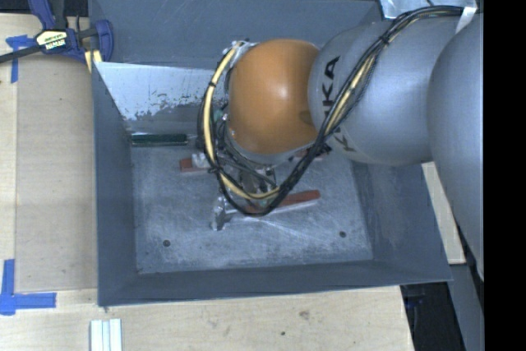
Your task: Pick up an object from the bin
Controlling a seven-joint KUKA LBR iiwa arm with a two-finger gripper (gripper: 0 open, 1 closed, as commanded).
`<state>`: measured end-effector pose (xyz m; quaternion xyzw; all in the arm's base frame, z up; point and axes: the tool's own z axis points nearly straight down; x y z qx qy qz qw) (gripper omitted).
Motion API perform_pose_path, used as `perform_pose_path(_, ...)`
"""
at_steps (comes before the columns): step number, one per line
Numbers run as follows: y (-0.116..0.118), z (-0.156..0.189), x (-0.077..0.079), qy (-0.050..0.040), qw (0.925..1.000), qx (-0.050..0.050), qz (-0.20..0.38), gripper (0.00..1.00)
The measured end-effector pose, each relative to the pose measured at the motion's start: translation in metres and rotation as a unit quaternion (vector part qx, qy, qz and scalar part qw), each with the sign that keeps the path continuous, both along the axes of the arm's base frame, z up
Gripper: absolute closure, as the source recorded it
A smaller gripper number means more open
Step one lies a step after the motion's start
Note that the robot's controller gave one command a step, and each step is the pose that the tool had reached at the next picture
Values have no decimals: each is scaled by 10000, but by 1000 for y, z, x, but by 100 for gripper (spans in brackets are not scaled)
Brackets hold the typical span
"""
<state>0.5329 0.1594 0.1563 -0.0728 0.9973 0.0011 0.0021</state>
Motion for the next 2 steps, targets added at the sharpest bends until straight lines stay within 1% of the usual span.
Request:
perform_pose_path(1,-31,-44,-8,0,9945,-15,1049,0)
perform_pose_path(2,-52,-32,3,40,9938,-12,1110,0)
